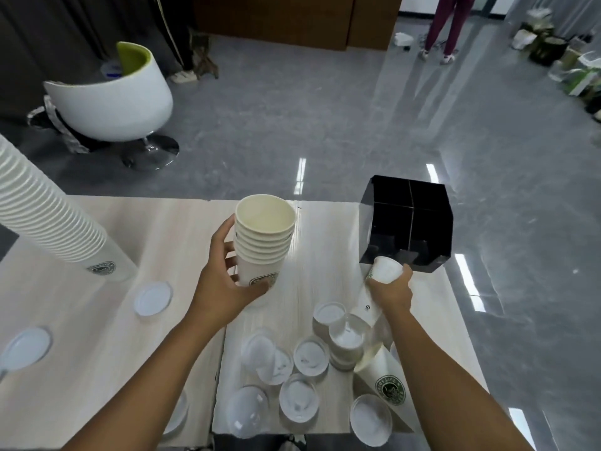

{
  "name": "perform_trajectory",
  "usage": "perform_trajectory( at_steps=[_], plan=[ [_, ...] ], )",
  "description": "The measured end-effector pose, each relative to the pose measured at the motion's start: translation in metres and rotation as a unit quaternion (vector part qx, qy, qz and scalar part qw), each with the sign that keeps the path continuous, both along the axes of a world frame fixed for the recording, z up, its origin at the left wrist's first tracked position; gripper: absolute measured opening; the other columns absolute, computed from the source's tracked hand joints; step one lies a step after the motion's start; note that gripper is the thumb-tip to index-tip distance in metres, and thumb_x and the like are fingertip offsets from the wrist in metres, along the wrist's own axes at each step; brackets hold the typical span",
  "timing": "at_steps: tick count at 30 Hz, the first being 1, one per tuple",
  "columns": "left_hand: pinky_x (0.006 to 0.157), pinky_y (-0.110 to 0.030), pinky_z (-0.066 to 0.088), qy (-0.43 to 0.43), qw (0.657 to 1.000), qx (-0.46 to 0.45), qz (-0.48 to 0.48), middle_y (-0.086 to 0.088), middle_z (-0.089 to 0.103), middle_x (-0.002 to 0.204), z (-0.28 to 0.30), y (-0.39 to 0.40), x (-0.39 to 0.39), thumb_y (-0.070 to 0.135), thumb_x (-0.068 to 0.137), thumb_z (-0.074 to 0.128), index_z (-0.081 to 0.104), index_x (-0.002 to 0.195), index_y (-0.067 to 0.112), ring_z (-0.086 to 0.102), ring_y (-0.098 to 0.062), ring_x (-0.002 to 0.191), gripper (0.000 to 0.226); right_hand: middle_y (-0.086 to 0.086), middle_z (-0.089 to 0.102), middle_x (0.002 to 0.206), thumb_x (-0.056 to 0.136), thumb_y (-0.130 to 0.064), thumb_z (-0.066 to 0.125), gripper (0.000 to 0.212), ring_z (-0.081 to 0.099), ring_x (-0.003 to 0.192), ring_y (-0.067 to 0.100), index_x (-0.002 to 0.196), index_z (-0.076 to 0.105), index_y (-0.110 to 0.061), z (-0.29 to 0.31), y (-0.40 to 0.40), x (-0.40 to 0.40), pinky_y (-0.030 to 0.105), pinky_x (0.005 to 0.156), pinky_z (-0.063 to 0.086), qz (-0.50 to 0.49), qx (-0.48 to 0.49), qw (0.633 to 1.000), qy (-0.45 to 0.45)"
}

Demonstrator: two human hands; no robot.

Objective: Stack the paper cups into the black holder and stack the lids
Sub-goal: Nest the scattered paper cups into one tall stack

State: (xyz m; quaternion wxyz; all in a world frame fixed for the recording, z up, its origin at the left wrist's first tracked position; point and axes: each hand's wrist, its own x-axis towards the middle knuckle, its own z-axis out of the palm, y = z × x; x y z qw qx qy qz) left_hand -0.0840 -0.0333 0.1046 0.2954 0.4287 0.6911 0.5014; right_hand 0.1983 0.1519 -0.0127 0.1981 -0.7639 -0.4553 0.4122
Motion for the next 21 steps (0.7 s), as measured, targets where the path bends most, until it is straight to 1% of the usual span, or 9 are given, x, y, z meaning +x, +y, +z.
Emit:
perform_trajectory(
  at_steps=[2, 6, 8, 10, 12, 15, 16, 18, 21],
  plan=[
    [0.089, -0.025, 0.056, 0.001, 1.0, -0.002, 0.004, 0.015, 0.052, 0.141, -0.002, 0.002, 0.0, 0.027, 0.069, 0.097, 0.02, 0.144, 0.068, 0.058, -0.004, 0.124, 0.115, 0.02, 0.053, 0.137, 0.083, -0.03, 0.078, 0.098, 0.055, 0.12, 0.042, 0.157, 0.014, -0.031, -0.001, 0.0, 0.003, 0.048, 0.097, 0.046, -0.01, 0.015, 1.0, 0.012],
    [0.09, -0.027, 0.056, -0.002, 1.0, -0.005, -0.003, 0.014, 0.051, 0.141, -0.003, 0.009, 0.001, 0.027, 0.069, 0.098, 0.021, 0.147, 0.065, 0.058, -0.005, 0.124, 0.116, 0.013, 0.057, 0.129, 0.082, -0.03, 0.081, 0.098, 0.059, 0.116, 0.038, 0.156, 0.017, -0.031, 0.011, -0.003, 0.018, 0.046, 0.093, 0.05, -0.022, 0.07, 0.997, 0.035],
    [0.088, -0.023, 0.054, -0.002, 1.0, -0.005, -0.011, 0.014, 0.05, 0.142, -0.005, 0.012, 0.002, 0.027, 0.069, 0.097, 0.021, 0.146, 0.065, 0.057, -0.004, 0.124, 0.115, 0.006, 0.057, 0.127, 0.079, -0.03, 0.084, 0.098, 0.061, 0.114, 0.035, 0.153, 0.019, -0.035, 0.024, -0.005, 0.025, 0.045, 0.091, 0.053, -0.009, 0.115, 0.992, 0.048],
    [0.086, -0.019, 0.052, -0.002, 1.0, -0.008, -0.019, 0.012, 0.048, 0.143, -0.007, 0.017, 0.005, 0.027, 0.069, 0.097, 0.02, 0.146, 0.064, 0.056, -0.007, 0.124, 0.115, 0.003, 0.06, 0.128, 0.077, -0.028, 0.087, 0.1, 0.064, 0.11, 0.029, 0.151, 0.02, -0.038, 0.042, -0.006, 0.029, 0.044, 0.088, 0.055, 0.005, 0.161, 0.984, 0.073],
    [0.085, -0.017, 0.05, -0.003, 1.0, -0.012, -0.026, 0.01, 0.048, 0.144, -0.009, 0.02, 0.009, 0.028, 0.069, 0.097, 0.019, 0.147, 0.063, 0.056, -0.01, 0.123, 0.116, 0.001, 0.063, 0.121, 0.078, -0.024, 0.088, 0.101, 0.067, 0.104, 0.02, 0.152, 0.021, -0.041, 0.066, -0.009, 0.028, 0.039, 0.083, 0.057, 0.02, 0.203, 0.973, 0.109],
    [0.083, -0.013, 0.049, -0.009, 0.999, -0.015, -0.035, 0.012, 0.047, 0.143, -0.009, 0.022, 0.013, 0.029, 0.069, 0.097, 0.018, 0.146, 0.066, 0.056, -0.002, 0.119, 0.116, -0.006, 0.062, 0.116, 0.079, -0.017, 0.087, 0.101, 0.068, 0.097, 0.008, 0.154, 0.023, -0.039, 0.106, -0.014, 0.013, 0.025, 0.074, 0.057, 0.053, 0.251, 0.951, 0.172],
    [0.083, -0.011, 0.048, -0.009, 0.999, -0.014, -0.039, 0.013, 0.047, 0.142, -0.009, 0.022, 0.014, 0.029, 0.069, 0.097, 0.019, 0.146, 0.065, 0.056, -0.001, 0.118, 0.116, -0.006, 0.061, 0.118, 0.079, -0.015, 0.087, 0.102, 0.069, 0.096, 0.009, 0.154, 0.023, -0.039, 0.119, -0.016, 0.005, 0.024, 0.074, 0.058, 0.069, 0.265, 0.943, 0.191],
    [0.083, -0.011, 0.047, -0.009, 0.999, -0.016, -0.044, 0.013, 0.047, 0.142, -0.008, 0.022, 0.016, 0.027, 0.07, 0.097, 0.021, 0.149, 0.06, 0.056, -0.004, 0.119, 0.115, -0.004, 0.06, 0.123, 0.078, -0.014, 0.088, 0.102, 0.071, 0.097, 0.01, 0.153, 0.024, -0.042, 0.144, -0.018, -0.01, 0.031, 0.078, 0.061, 0.1, 0.29, 0.925, 0.223],
    [0.086, -0.016, 0.051, -0.009, 0.999, -0.014, -0.047, 0.019, 0.05, 0.137, -0.005, 0.02, 0.015, 0.026, 0.069, 0.097, 0.021, 0.152, 0.057, 0.056, 0.001, 0.117, 0.117, 0.003, 0.059, 0.132, 0.078, -0.008, 0.086, 0.1, 0.071, 0.108, 0.014, 0.15, 0.024, -0.041, 0.183, -0.022, -0.031, 0.037, 0.086, 0.062, 0.128, 0.321, 0.895, 0.281]
  ],
)
